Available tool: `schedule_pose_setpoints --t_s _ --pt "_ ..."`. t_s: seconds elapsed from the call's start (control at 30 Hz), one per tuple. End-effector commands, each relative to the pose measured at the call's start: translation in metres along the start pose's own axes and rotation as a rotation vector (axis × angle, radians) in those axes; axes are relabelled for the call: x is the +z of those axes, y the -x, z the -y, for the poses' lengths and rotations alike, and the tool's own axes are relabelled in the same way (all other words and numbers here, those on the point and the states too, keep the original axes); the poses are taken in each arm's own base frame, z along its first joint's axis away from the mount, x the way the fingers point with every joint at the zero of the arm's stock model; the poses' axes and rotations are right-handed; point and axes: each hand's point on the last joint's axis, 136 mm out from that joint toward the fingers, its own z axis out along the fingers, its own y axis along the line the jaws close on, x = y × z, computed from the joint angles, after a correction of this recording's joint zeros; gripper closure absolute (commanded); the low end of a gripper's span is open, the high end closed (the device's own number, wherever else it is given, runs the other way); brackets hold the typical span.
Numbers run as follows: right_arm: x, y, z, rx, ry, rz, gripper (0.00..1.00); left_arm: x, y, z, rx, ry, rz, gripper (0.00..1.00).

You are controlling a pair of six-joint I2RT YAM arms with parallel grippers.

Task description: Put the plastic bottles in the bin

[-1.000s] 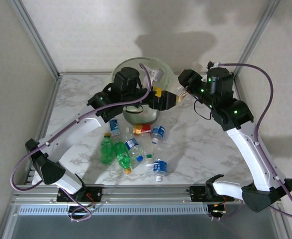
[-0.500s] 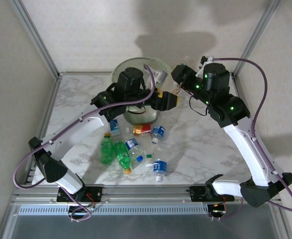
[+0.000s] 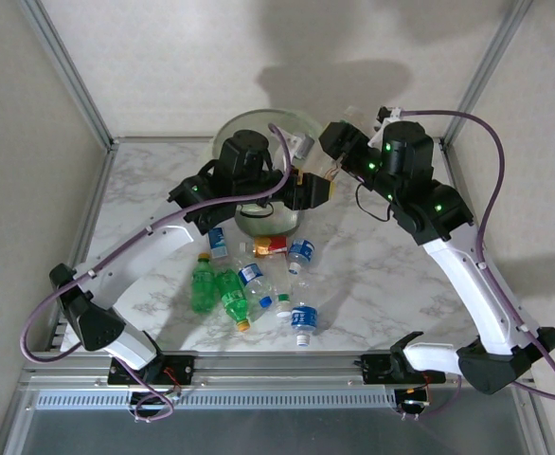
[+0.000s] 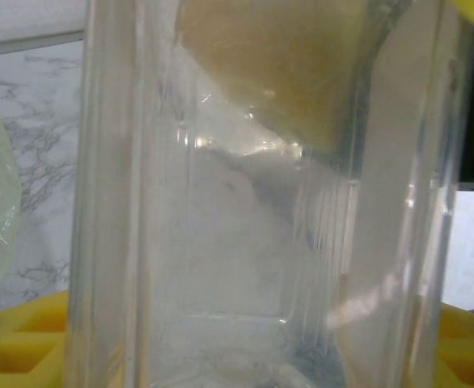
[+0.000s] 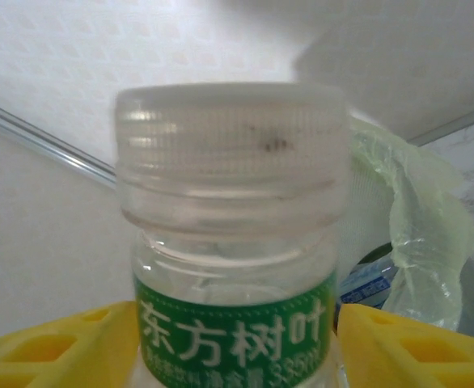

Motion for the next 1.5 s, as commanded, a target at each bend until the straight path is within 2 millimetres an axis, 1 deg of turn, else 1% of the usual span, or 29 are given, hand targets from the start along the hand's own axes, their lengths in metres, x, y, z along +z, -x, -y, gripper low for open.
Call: schedule_pose_setpoints --t_s 0.0,0.07,0.13,0.23,0.3,0.37,0.43,0.5,0.6,0.67,0.77,0.93,1.1,1.23,1.47 --pt "-0.015 0.011 -0.001 -0.006 -0.013 0.052 0.17 -0.021 0.030 0.017 0.046 -0.013 0.131 0.55" --pt "-0.020 0.016 0.004 -0.006 -0.047 0.076 0.06 -0.023 0.033 0.012 0.043 0.017 0.148 0.55" --pt "-0.024 0.019 0.010 -0.009 -0.088 0.094 0.01 -0.026 0.035 0.005 0.038 0.050 0.166 0.56" --pt "-0.036 0.029 0.021 -0.013 -0.152 0.141 0.01 -0.034 0.042 -0.008 0.030 0.105 0.194 0.56" --pt "-0.044 0.033 0.026 -0.021 -0.181 0.167 0.01 -0.039 0.047 -0.022 0.020 0.157 0.212 0.56" --pt "-0.052 0.036 0.033 -0.029 -0.209 0.187 0.01 -0.047 0.054 -0.040 0.004 0.226 0.234 0.56" --pt "-0.058 0.036 0.040 -0.035 -0.234 0.195 0.01 -0.060 0.065 -0.062 -0.016 0.329 0.287 0.56" --pt "-0.060 0.033 0.047 -0.035 -0.252 0.193 0.01 -0.073 0.075 -0.084 -0.049 0.398 0.330 0.57" --pt "-0.060 0.027 0.055 -0.028 -0.266 0.179 0.01 -0.084 0.087 -0.106 -0.095 0.443 0.367 0.58" --pt "-0.059 0.022 0.060 -0.022 -0.276 0.171 0.01 -0.086 0.092 -0.111 -0.103 0.452 0.375 0.58" --pt "-0.058 0.016 0.068 -0.017 -0.293 0.157 0.01 -0.082 0.093 -0.118 -0.101 0.475 0.362 0.58" --pt "-0.057 0.003 0.084 -0.020 -0.342 0.117 0.01 -0.075 0.087 -0.132 -0.112 0.513 0.338 0.58" --pt "-0.061 -0.009 0.100 -0.010 -0.384 0.090 0.01 -0.067 0.082 -0.146 -0.143 0.536 0.310 0.59" --pt "-0.067 -0.013 0.107 -0.006 -0.398 0.085 0.01 -0.062 0.079 -0.148 -0.153 0.530 0.299 0.59" --pt "-0.074 -0.015 0.112 -0.002 -0.415 0.081 0.01 -0.060 0.074 -0.157 -0.162 0.562 0.293 0.58"
